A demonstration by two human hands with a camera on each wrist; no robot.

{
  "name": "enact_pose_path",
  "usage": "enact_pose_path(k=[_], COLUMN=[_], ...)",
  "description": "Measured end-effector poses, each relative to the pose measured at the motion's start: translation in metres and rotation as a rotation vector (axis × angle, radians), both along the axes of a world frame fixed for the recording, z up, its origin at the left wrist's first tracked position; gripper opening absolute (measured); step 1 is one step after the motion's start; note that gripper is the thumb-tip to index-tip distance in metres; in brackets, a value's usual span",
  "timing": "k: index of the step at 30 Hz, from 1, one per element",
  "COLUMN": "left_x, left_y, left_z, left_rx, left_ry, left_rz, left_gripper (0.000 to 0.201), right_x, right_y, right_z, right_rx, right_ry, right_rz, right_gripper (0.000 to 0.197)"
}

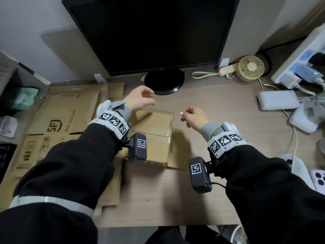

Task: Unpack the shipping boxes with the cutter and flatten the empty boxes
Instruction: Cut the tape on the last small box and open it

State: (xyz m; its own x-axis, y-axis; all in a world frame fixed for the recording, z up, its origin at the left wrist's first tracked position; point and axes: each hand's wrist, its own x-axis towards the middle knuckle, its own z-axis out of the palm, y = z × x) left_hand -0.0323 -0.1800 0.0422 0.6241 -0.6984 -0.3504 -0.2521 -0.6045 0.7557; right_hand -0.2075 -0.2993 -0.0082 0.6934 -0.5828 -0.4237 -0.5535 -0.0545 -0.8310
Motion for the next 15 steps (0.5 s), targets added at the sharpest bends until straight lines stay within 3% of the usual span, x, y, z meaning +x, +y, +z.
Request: enact_pose_path(k=[3,6,9,12,15], left_x=[0.016,0.024,0.02,0.017,0.019], left_y=[0.045,0.09,0.118,0.134,0.139], left_z=[0.012,0.011,0.009,0.0,-0.008], left_rx=[0.063,0.255,0.361,0.426,0.43], left_ry=[-0.117,-0.134,0.021,0.055,-0.012], left_rz=[0.064,-0.012,-0.089,-0.022,0.018], left_gripper=[0.039,0.086,0.125,0.13,0.102], right_x=[0.021,0.041,0.059,0.078,0.085], right_y=[0.008,0.015,0.022,0.032,0.037], right_z=[0.006,0.018,0.028,0.035,0.04], right_rx=[-0.083,-0.172,-0.264,-0.343,-0.379], right_ry=[-0.02,-0.03,0.034,0.17,0.33], right_rz=[0.001,0.035,0.104,0.241,0.347], right_gripper=[0.015,0.006,0.014,0.022,0.024])
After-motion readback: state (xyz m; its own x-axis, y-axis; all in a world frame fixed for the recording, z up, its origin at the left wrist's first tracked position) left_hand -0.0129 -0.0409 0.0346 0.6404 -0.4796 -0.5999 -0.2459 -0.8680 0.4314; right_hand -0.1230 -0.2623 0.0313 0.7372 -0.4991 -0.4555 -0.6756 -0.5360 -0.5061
